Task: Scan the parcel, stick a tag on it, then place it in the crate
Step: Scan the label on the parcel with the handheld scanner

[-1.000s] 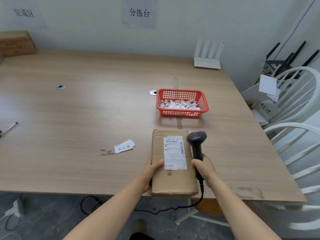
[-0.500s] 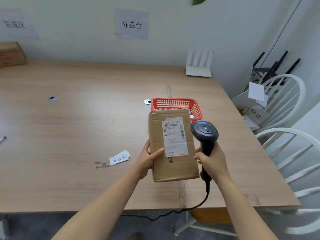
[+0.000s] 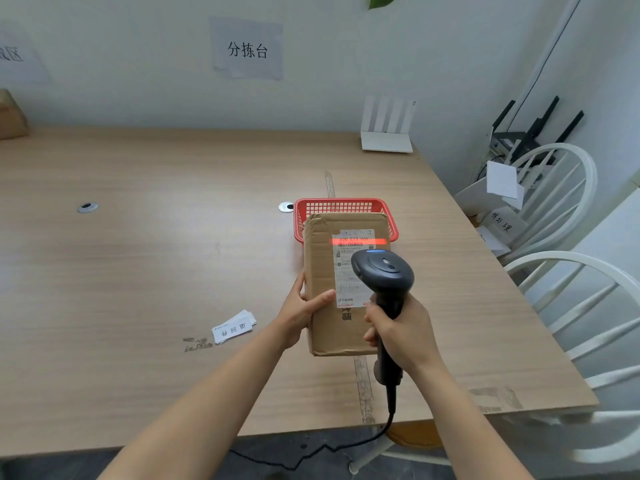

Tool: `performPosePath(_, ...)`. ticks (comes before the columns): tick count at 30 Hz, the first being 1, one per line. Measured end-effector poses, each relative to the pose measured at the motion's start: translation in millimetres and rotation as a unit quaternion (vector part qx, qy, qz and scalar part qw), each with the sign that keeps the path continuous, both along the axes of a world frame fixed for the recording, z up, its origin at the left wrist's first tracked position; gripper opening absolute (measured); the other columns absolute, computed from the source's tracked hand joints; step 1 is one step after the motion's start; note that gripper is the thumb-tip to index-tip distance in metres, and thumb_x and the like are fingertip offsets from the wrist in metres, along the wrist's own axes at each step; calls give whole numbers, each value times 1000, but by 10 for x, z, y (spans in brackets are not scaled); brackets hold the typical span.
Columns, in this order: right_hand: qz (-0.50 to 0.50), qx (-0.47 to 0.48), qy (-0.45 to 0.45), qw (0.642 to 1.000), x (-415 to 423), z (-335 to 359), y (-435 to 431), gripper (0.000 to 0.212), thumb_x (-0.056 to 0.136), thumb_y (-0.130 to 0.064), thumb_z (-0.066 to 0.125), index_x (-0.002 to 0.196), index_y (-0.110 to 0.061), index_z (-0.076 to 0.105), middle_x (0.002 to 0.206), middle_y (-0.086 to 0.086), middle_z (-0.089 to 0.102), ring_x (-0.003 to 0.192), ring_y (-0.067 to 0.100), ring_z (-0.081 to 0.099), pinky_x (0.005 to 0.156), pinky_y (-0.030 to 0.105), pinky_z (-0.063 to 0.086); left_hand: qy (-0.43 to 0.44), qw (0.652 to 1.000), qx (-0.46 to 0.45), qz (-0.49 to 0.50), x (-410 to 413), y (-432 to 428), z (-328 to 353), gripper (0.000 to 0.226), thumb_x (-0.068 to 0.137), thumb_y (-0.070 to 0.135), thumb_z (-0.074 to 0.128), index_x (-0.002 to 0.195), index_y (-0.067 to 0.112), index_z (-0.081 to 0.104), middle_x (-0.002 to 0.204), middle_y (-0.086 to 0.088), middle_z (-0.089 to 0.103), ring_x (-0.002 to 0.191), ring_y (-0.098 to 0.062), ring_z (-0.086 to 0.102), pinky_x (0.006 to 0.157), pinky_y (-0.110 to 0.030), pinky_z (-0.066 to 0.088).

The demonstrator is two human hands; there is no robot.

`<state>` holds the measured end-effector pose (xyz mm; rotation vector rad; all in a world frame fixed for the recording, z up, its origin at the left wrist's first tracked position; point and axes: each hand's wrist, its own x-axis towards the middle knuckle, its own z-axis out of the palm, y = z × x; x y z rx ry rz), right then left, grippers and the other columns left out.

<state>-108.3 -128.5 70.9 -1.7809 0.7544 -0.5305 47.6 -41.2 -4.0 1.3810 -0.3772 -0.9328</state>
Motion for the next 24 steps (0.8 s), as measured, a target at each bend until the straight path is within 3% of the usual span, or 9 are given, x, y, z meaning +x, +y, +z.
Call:
performPosePath(5,-3,0,4,1000,26,22,23,13,78,-12,60,85,-2,57,59,7,62,40,13,61,46,28,49,-8,1000,2,-4,37,-27,-2,59,81,23,68,131,33,39,110,-5,67,94,-17,66,66,-28,55)
performPosePath(12,-10,5,5,1000,57,11,18,14,78,-13,61,84,-2,58,56,8,62,39,13,60,45,27,50,-2,1000,8,4,87,-39,-23,58,82,23,67,132,30,39,112,-6,66,92,-16,67,64,-28,54)
performPosePath(16,-22,9,5,1000,82,-47,-38,9,77,-16,64,80,-11,58,61,4,64,40,12,61,45,28,49,7,999,43,11,103,-27,-87,53,81,30,68,128,31,42,106,4,69,83,-7,69,55,-24,55)
performPosePath(18,-26,7,22,999,87,-104,-100,9,76,-17,64,79,-17,55,64,3,64,39,9,60,45,26,49,21,997,76,8,95,-15,-143,54,80,35,68,127,32,42,108,8,67,87,-8,67,61,-29,55)
performPosePath(21,-37,0,59,998,77,-235,-234,13,77,-18,64,82,-22,52,69,0,61,42,9,60,49,27,50,63,989,133,-5,89,-3,-250,55,79,42,67,127,31,43,119,4,63,98,-16,61,87,-42,49)
performPosePath(24,-66,-3,111,992,54,-398,-433,28,79,-25,62,100,-13,49,83,9,64,68,27,64,67,39,53,89,979,180,-22,65,25,-322,56,74,49,68,123,33,45,113,4,64,94,-18,59,81,-39,42)
